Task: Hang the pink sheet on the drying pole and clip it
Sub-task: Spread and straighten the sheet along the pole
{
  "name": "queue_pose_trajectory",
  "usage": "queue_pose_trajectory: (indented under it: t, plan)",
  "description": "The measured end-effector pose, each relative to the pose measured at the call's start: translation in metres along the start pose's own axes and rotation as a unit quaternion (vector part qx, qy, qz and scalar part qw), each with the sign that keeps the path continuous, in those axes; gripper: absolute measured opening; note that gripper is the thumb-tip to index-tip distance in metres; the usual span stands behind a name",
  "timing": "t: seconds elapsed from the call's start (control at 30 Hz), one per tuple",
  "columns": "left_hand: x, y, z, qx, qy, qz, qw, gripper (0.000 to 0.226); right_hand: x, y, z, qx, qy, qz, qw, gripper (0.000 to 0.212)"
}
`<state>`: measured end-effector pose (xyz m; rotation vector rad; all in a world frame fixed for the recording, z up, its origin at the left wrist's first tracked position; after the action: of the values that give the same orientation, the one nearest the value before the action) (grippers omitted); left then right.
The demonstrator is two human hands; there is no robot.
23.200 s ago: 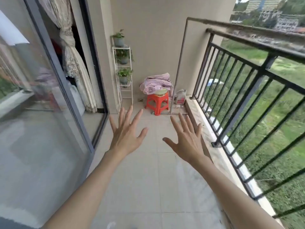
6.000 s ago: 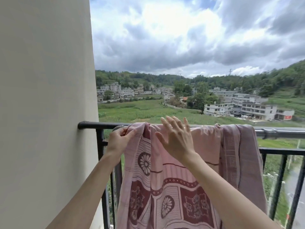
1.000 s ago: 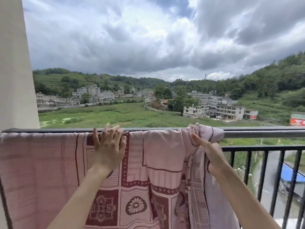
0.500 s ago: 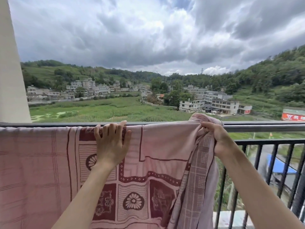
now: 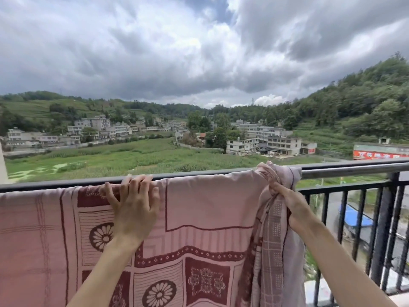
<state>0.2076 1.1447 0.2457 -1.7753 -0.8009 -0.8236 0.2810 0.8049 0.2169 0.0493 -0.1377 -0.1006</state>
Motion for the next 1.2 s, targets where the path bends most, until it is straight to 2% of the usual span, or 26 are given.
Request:
queue_pose_trajectory:
  t: [0.03,0.07,0.17,0.27,0.37,0.53,0.67,0.83,0.93,1.07,1.2]
  plan:
    - [-0.002,0.004,-0.017,-0.013,0.022,-0.005,1.000,0.053,-0.001,-0.001,-0.001,0.001,-0.007,-0.004,1.000,0.025]
    - [-0.004,0.011,-0.037,-0.023,0.047,-0.002,0.999,0.049,0.000,-0.003,0.000,0.006,-0.012,-0.014,1.000,0.028]
    - [-0.008,0.039,-0.110,-0.054,0.141,0.027,0.988,0.042,0.000,-0.006,-0.002,-0.007,-0.010,0.000,1.000,0.047]
    - [-0.005,0.067,-0.175,-0.092,0.194,0.064,0.975,0.044,0.002,-0.014,-0.005,-0.018,-0.025,0.035,0.999,0.039]
    - [0.010,0.097,-0.198,-0.164,0.129,0.100,0.973,0.049,0.011,-0.027,-0.007,-0.043,-0.034,0.049,0.997,0.030]
    - [0.011,0.124,-0.202,-0.009,0.074,0.060,0.995,0.057,0.030,-0.065,-0.006,-0.057,-0.032,0.106,0.992,0.006]
    - [0.011,0.125,-0.206,0.015,0.041,0.032,0.999,0.057,0.051,-0.125,0.000,-0.041,-0.024,0.098,0.994,0.015]
    - [0.009,0.124,-0.209,0.024,0.014,0.007,1.000,0.052,0.077,-0.215,-0.002,0.004,0.004,0.025,1.000,0.037]
    - [0.007,0.124,-0.210,0.029,0.008,-0.004,1.000,0.048,0.083,-0.239,-0.015,-0.011,-0.011,-0.007,1.000,0.026]
    - [0.007,0.125,-0.212,0.017,-0.017,-0.010,1.000,0.047,0.079,-0.235,-0.020,-0.050,-0.053,-0.039,0.997,0.008]
    - [0.003,0.133,-0.238,0.000,-0.013,0.008,1.000,0.047,0.075,-0.231,-0.013,-0.052,-0.054,-0.017,0.997,0.018]
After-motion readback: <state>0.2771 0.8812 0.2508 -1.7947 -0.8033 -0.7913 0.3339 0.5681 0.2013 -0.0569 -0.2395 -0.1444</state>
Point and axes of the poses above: each hand's wrist, its own x-axis towards the middle knuckle, its own y-axis out of the palm, z = x × y, the point moved 6 cm from there along x, towards the middle knuckle, and after that the axes turned 12 degrees about -x, right-handed, at the moved point
